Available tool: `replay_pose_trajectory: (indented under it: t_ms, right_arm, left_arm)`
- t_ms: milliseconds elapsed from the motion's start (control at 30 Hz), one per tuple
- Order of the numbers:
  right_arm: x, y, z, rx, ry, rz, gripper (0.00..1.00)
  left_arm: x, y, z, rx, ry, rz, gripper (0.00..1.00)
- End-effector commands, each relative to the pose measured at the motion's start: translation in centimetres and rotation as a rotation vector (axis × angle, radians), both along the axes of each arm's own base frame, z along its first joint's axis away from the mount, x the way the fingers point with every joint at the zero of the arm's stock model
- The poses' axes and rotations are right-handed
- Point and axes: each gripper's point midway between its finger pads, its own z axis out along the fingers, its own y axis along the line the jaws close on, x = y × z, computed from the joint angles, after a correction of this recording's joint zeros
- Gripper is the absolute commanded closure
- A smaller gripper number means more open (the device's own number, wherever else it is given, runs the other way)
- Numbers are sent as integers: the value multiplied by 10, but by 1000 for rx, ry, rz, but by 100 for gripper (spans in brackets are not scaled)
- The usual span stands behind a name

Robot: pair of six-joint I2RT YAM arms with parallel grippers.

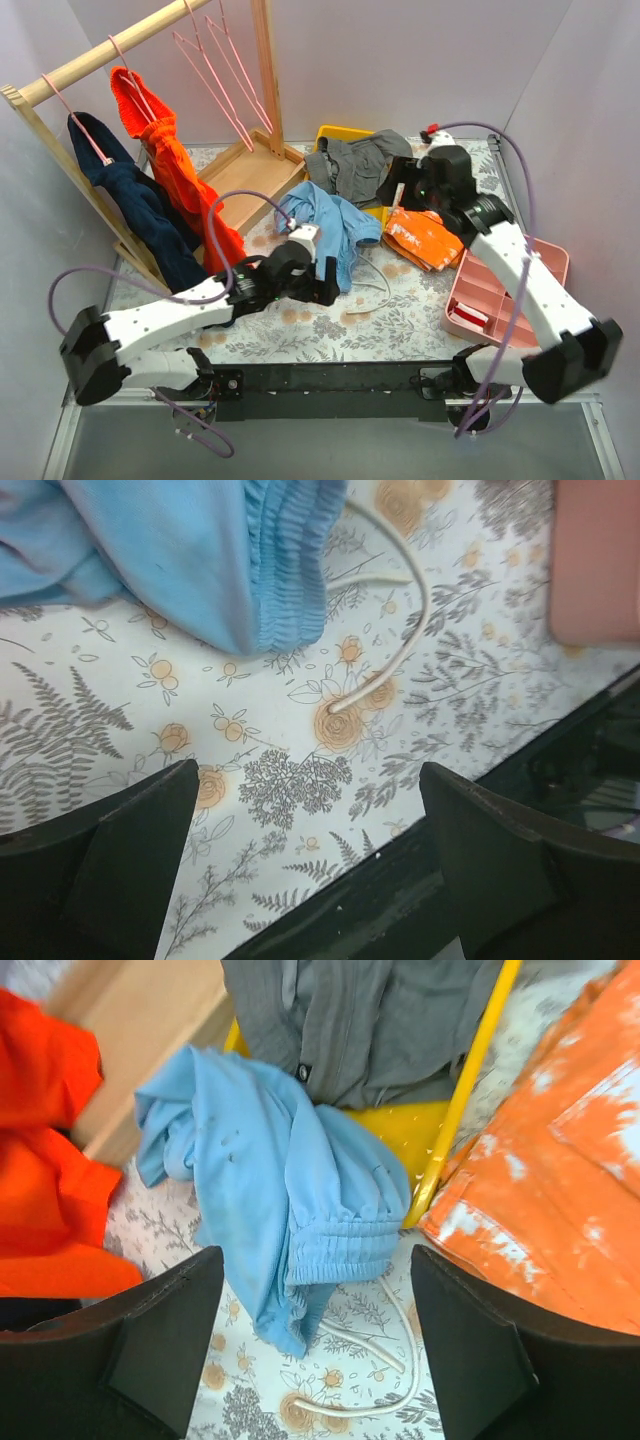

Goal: Place the shorts on the hanger

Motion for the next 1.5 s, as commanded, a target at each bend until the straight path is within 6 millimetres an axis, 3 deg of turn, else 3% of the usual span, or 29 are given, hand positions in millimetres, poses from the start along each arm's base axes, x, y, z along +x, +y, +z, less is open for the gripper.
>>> replay_pose_trajectory:
  t_ms: [0,33,100,133,200,300,333,533,633,667,700,800,833,967,1100,1167,1367,1467]
  right_arm:
    - [-10,-16,7,20,-108,-52,18]
    - [-15,-24,-13,-1,-80,-72,19]
    - [-20,-31,-18,3,-86,-84,19]
    - [-25,-34,-34,-7,-55,-83,20]
    - [-28,-35,-41,1,-59,-78,21]
    - [-37,-35,-68,-8,-14,-64,23]
    - [-41,-36,-83,-20,12,-61,24]
    - [-49,-31,-107,-5,50,-26,25]
    - [-53,-27,-113,5,67,-3,26]
    - [-52,-26,-113,8,61,1,26]
    - [-53,-26,-116,4,61,9,27]
    - [-59,-17,-124,13,56,57,27]
    - [-59,-16,-125,10,51,66,27]
    - [-61,-1,-133,11,46,105,27]
    - [-67,20,-133,0,5,147,25]
    - [-69,25,-140,-1,25,142,23]
    - [-46,36,-147,97,-2,-1,21]
    - [-30,44,-141,159,-31,-58,22]
  left_arm:
    - [14,-33,-21,56,-35,56,9]
    - [17,-38,-39,101,-15,79,12]
    - [27,-48,-47,128,-29,119,16]
    - [31,-52,-63,167,-17,135,20]
    - [38,-66,-60,145,-52,156,23]
    - [51,-76,-69,140,-83,209,24]
    - [59,-72,-70,151,-107,253,26]
    - [81,-51,-96,223,-156,423,35]
    - [85,-38,-103,240,-150,460,59]
    - [84,-29,-106,249,-148,472,76]
    - [84,-25,-91,209,-156,483,83]
    - [81,-11,-72,168,-158,478,100]
    - [82,-7,-50,120,-171,478,100]
    - [75,7,-13,76,-174,438,100]
    - [68,3,35,10,-186,371,100]
    - [62,5,49,2,-180,338,100]
    - [50,-2,90,-47,-174,254,100]
    - [45,1,116,-80,-186,236,100]
